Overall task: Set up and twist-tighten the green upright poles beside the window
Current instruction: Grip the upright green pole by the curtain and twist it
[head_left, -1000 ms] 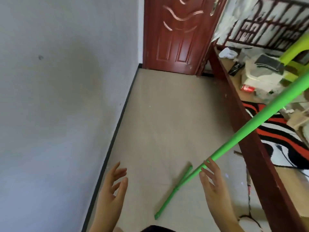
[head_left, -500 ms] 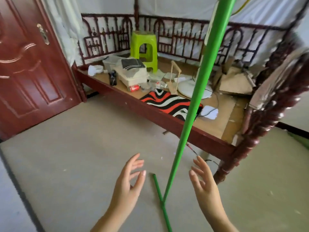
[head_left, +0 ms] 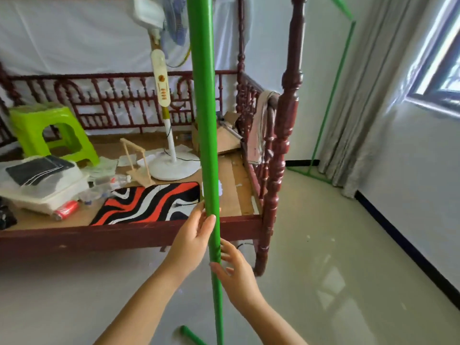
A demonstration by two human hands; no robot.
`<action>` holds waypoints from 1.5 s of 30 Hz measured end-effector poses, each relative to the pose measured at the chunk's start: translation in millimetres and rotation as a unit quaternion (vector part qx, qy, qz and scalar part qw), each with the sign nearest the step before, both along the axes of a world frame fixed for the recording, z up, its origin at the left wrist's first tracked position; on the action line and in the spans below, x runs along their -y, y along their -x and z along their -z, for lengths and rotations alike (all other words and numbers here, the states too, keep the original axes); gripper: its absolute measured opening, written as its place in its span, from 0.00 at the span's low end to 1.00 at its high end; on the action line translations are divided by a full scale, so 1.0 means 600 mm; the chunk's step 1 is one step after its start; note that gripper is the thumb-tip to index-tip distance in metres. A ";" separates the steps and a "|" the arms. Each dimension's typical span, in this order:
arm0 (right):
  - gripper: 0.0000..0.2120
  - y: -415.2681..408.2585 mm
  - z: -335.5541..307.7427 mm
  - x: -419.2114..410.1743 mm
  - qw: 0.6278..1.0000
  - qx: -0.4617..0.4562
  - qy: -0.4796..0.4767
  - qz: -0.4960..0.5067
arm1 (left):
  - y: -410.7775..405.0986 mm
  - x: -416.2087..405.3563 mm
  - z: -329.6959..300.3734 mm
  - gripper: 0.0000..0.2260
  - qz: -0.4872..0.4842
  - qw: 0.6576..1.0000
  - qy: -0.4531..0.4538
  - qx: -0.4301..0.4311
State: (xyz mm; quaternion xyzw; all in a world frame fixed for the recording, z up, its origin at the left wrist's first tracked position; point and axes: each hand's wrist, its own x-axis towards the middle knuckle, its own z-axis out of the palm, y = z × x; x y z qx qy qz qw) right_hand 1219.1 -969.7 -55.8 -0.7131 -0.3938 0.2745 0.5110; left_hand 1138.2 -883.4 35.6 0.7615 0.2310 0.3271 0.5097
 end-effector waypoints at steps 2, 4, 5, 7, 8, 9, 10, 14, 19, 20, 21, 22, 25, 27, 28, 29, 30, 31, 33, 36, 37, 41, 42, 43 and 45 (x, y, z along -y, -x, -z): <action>0.22 0.019 0.005 -0.010 0.998 -0.017 -0.004 0.052 | 0.000 -0.017 -0.007 0.09 0.031 0.999 -0.015 -0.018; 0.21 0.039 0.004 -0.017 0.996 -0.030 -0.001 0.088 | 0.001 -0.026 -0.014 0.06 0.057 0.998 -0.032 -0.024; 0.20 0.047 0.003 -0.019 0.994 -0.031 0.002 0.104 | 0.001 -0.028 -0.015 0.05 0.069 0.997 -0.038 -0.021; 0.15 0.056 0.001 -0.016 0.988 -0.020 0.000 0.151 | -0.002 -0.022 -0.015 0.04 0.094 0.994 -0.046 -0.009; 0.13 0.058 -0.001 -0.008 0.983 -0.015 -0.001 0.181 | -0.004 -0.014 -0.014 0.04 0.107 0.993 -0.046 -0.003; 0.11 0.059 -0.002 0.003 0.978 -0.014 0.000 0.208 | -0.007 -0.004 -0.013 0.03 0.121 0.992 -0.045 0.002; 0.09 0.059 -0.003 0.018 0.974 -0.014 0.003 0.228 | -0.012 0.010 -0.014 0.03 0.137 0.990 -0.045 0.006; 0.12 0.051 -0.006 0.103 0.955 -0.003 0.005 0.296 | -0.045 0.085 -0.014 0.06 0.217 0.975 -0.041 0.017; 0.12 0.013 -0.015 0.242 0.925 0.000 0.011 0.379 | -0.123 0.217 -0.015 0.05 0.305 0.950 -0.069 0.004; 0.12 0.002 -0.017 0.271 0.920 -0.002 0.012 0.392 | -0.141 0.248 -0.017 0.04 0.317 0.945 -0.082 0.003; 0.11 -0.011 -0.018 0.301 0.913 -0.004 0.013 0.407 | -0.159 0.278 -0.018 0.05 0.327 0.941 -0.091 0.003; 0.09 -0.024 -0.021 0.330 0.905 -0.005 0.016 0.424 | -0.178 0.308 -0.019 0.06 0.334 0.937 -0.096 0.001; 0.06 -0.069 -0.028 0.417 0.883 -0.008 0.025 0.468 | -0.243 0.400 -0.021 0.05 0.357 0.929 -0.096 -0.005; 0.06 -0.101 -0.032 0.474 0.873 -0.007 0.028 0.488 | -0.285 0.460 -0.022 0.03 0.377 0.922 -0.084 -0.010; 0.07 -0.118 -0.034 0.502 0.868 -0.006 0.031 0.495 | -0.305 0.489 -0.022 0.03 0.387 0.919 -0.079 -0.011; 0.07 -0.136 -0.036 0.528 0.865 -0.005 0.033 0.500 | -0.326 0.517 -0.022 0.03 0.393 0.916 -0.076 -0.011; 0.07 -0.154 -0.036 0.554 0.862 -0.004 0.035 0.505 | -0.347 0.544 -0.022 0.04 0.397 0.915 -0.075 -0.010; 0.07 -0.173 -0.036 0.579 0.859 -0.003 0.038 0.510 | -0.366 0.570 -0.022 0.05 0.399 0.914 -0.071 -0.010; 0.07 -0.212 -0.035 0.629 0.854 0.000 0.045 0.519 | -0.406 0.622 -0.025 0.06 0.407 0.911 -0.064 -0.013; 0.08 -0.269 -0.033 0.702 0.848 0.005 0.050 0.528 | -0.463 0.697 -0.028 0.07 0.424 0.903 -0.061 -0.023; 0.09 -0.287 -0.032 0.727 0.845 0.007 0.050 0.533 | -0.483 0.722 -0.028 0.07 0.431 0.900 -0.062 -0.025; 0.10 -0.356 -0.031 0.820 0.826 0.006 0.039 0.562 | -0.560 0.821 -0.034 0.07 0.464 0.883 -0.056 -0.037; 0.09 -0.373 -0.032 0.843 0.820 0.005 0.035 0.572 | -0.580 0.846 -0.035 0.07 0.471 0.879 -0.058 -0.038; 0.09 -0.390 -0.031 0.864 0.813 0.004 0.028 0.582 | -0.600 0.871 -0.036 0.08 0.478 0.875 -0.060 -0.039; 0.09 -0.422 -0.028 0.907 0.799 0.001 0.010 0.601 | -0.642 0.920 -0.034 0.08 0.493 0.867 -0.065 -0.037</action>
